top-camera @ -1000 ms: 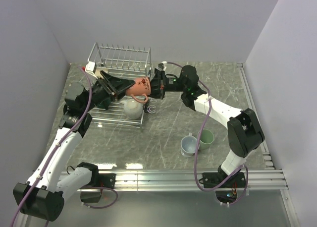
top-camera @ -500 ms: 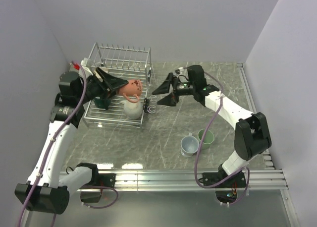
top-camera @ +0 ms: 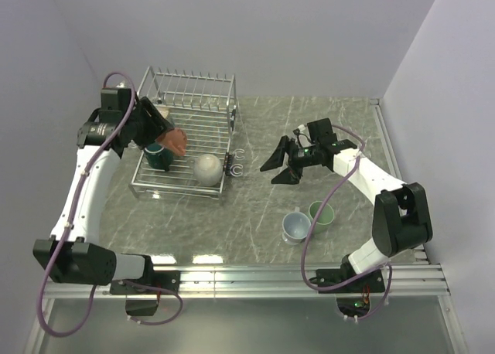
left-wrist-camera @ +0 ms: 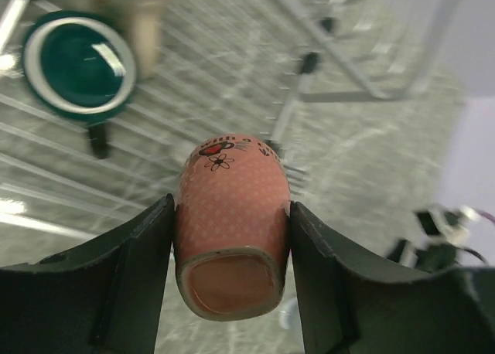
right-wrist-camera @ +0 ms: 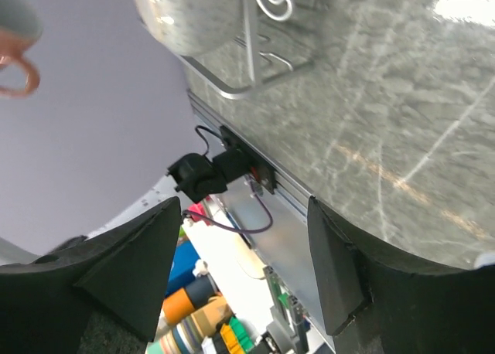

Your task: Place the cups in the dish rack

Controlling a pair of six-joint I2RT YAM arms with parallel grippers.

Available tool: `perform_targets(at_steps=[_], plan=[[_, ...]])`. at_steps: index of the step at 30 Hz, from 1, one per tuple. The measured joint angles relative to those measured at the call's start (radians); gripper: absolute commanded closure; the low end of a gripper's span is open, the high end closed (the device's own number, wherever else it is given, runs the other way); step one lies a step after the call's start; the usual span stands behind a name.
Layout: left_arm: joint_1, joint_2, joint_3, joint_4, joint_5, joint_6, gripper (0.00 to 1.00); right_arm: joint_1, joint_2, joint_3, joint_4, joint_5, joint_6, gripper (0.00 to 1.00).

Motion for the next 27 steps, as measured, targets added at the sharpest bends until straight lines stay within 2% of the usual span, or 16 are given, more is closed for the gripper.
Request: perform_targets(at_steps=[3, 14, 27], plan=[[-0.008, 0.032, -0.003, -0.045, -0.083, 0.028, 1.0, 0.0, 0.0, -0.01, -0.014, 0.001, -0.021, 0.27], [-0.141, 0.121, -0.084, -0.038, -0.328, 0.033, 1.0, 0.0, 0.0, -0.011, -0.075, 0.011, -0.09, 0.28], [-0.19, 0.234, -0.146, 0.006, -0.466, 0.014, 1.0, -0.035, -0.001, -0.011, -0.18, 0.034, -0.182, 0.28]])
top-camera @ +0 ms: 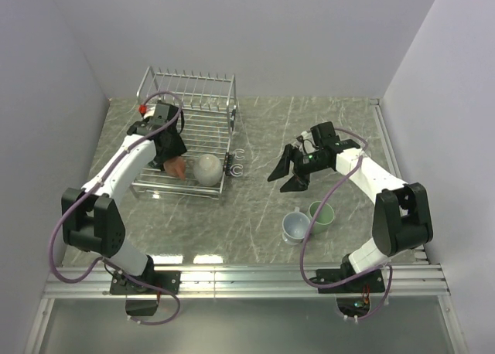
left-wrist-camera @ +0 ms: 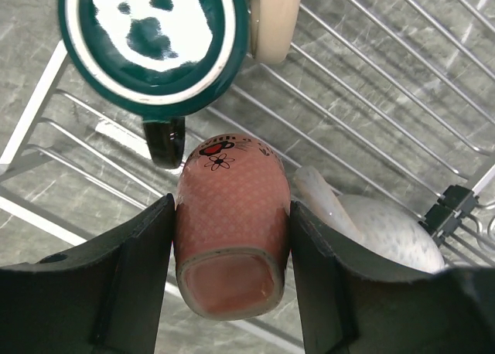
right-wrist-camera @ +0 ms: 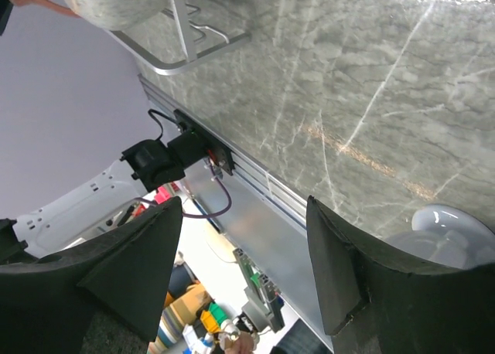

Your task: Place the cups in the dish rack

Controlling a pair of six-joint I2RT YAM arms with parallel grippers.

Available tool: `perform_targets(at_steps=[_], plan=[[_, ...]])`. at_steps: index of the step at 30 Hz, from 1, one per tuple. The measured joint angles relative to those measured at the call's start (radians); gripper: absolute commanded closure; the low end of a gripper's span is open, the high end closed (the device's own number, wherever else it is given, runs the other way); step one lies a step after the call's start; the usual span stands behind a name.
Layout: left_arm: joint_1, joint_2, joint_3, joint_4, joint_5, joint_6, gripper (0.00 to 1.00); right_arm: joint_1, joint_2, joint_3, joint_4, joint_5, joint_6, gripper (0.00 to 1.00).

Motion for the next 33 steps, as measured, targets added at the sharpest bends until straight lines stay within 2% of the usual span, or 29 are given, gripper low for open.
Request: perform_targets(at_steps=[13, 15, 20, 22, 25, 26, 28, 29, 31, 33], plan=[[-0.018, 0.048, -0.023, 0.006, -0.024, -0.055, 0.99, -0.001, 0.0, 0.019, -0.044, 0.015, -0.024, 0.28], [-0.018, 0.048, -0.037, 0.016, -0.004, -0.063, 0.96, -0.001, 0.0, 0.019, -0.043, 0.015, -0.024, 0.28], [-0.019, 0.037, -0.085, 0.061, 0.055, -0.07, 0.73, -0.001, 0.0, 0.019, -0.045, 0.027, -0.031, 0.28], [-0.018, 0.026, -0.096, 0.07, 0.07, -0.072, 0.69, -0.001, 0.0, 0.019, -0.055, 0.048, -0.046, 0.28], [-0.019, 0.024, -0.098, 0.069, 0.079, -0.072, 0.57, -0.002, 0.0, 0.022, -0.079, 0.078, -0.071, 0.28], [-0.018, 0.023, -0.1, 0.069, 0.08, -0.072, 0.49, -0.002, 0.0, 0.022, -0.084, 0.086, -0.077, 0.28], [-0.018, 0.016, -0.106, 0.069, 0.084, -0.073, 0.43, -0.002, 0.0, 0.022, -0.091, 0.097, -0.082, 0.28], [-0.018, 0.011, -0.11, 0.068, 0.089, -0.074, 0.36, -0.002, -0.001, 0.022, -0.093, 0.1, -0.084, 0.28], [-0.018, 0.003, -0.113, 0.063, 0.097, -0.078, 0.31, -0.002, -0.008, 0.019, -0.092, 0.103, -0.084, 0.28], [-0.019, -0.008, -0.113, 0.055, 0.106, -0.081, 0.19, -0.002, -0.024, 0.011, -0.092, 0.106, -0.084, 0.28]])
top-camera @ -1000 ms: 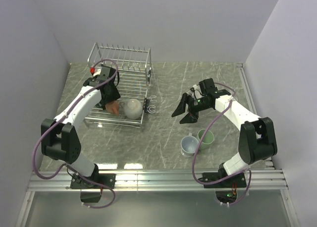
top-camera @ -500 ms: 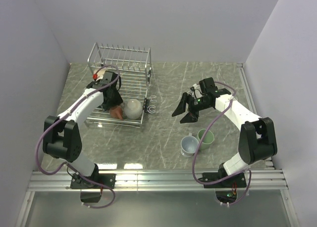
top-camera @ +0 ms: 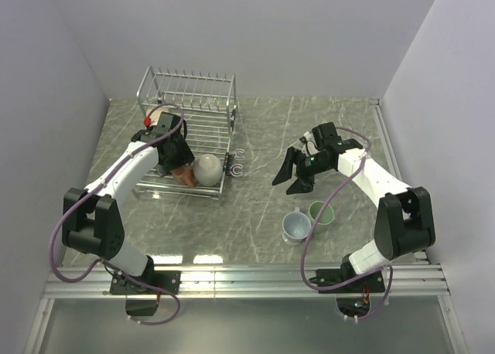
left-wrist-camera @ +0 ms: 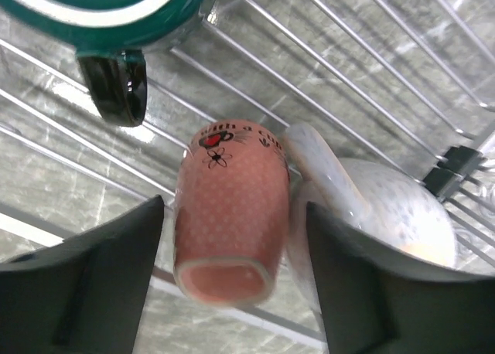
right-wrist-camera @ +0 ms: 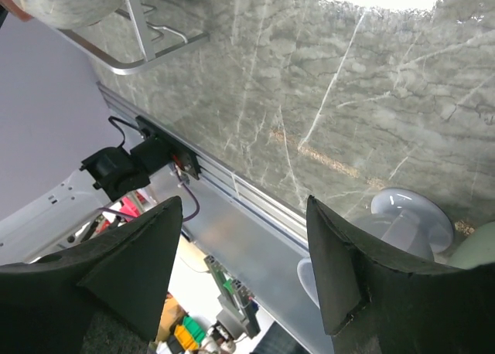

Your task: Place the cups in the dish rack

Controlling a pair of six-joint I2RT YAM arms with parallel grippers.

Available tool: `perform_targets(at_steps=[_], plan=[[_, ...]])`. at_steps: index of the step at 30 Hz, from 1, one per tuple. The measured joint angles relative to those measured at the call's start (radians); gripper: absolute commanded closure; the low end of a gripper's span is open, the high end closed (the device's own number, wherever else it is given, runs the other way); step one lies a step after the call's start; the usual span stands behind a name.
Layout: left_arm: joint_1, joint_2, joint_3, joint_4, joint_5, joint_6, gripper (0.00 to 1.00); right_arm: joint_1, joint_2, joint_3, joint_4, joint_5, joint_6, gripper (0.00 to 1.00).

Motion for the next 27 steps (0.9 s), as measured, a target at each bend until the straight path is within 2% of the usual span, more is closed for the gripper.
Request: perform_targets(at_steps=[1, 2, 7, 13, 21, 27], plan=[[0.0, -0.007, 0.0, -0.003, 0.002, -0.001, 0.17, 0.0, -0.008, -0.003, 0.0, 0.002, 0.0, 0.28], [0.0, -0.016, 0.0, -0.007, 0.004, -0.006, 0.09, 0.0, -0.014, -0.005, -0.001, 0.004, 0.0, 0.28], [0.0, -0.056, 0.024, -0.05, 0.01, -0.015, 0.08, 0.0, -0.03, -0.005, -0.001, 0.012, -0.008, 0.28], [0.016, -0.121, 0.144, -0.11, 0.001, -0.005, 0.08, 0.0, -0.038, -0.027, -0.001, 0.014, -0.012, 0.27], [0.249, -0.192, 0.097, -0.097, 0.005, 0.082, 0.12, 0.0, -0.069, -0.052, -0.003, 0.019, -0.014, 0.28], [0.267, -0.132, 0.036, -0.053, 0.014, 0.124, 0.13, 0.0, -0.076, -0.059, -0.002, 0.02, -0.015, 0.28]])
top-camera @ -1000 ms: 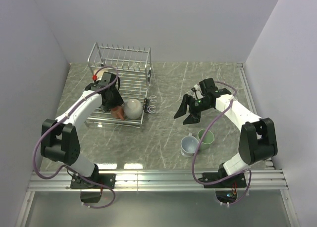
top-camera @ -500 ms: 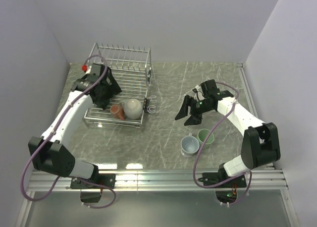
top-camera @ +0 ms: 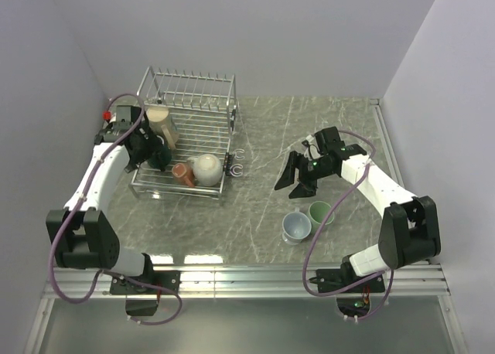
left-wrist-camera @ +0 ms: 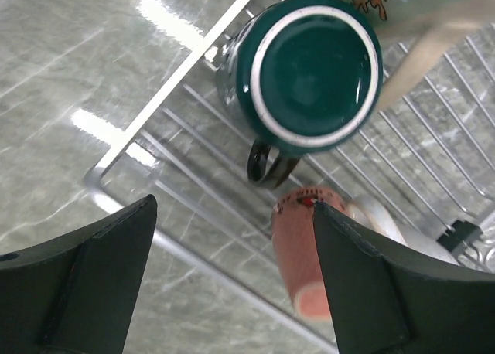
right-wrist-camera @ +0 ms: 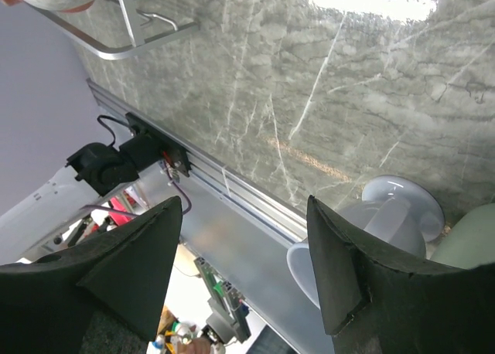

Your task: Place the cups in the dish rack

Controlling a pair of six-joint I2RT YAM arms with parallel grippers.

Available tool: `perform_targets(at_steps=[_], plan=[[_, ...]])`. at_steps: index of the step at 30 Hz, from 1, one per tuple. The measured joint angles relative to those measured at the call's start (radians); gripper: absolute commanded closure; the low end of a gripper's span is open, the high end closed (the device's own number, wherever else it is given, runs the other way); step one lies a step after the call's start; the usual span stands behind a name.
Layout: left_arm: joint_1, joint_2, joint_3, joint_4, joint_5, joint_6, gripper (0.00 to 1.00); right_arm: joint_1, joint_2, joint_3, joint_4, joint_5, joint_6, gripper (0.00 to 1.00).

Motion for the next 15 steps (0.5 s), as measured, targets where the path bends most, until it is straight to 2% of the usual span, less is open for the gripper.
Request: perform_targets(at_steps=[7, 15], plan=[[0.049, 0.111, -0.015, 0.107, 0.03, 0.021, 0.16, 0.0, 0.0, -0.002, -0.02, 0.009, -0.009, 0.28], [0.048, 0.169, -0.009, 0.22, 0.095, 0.025, 0.21, 0.0, 0.013, 0.013, -0.045, 0.02, -0.023, 0.28]])
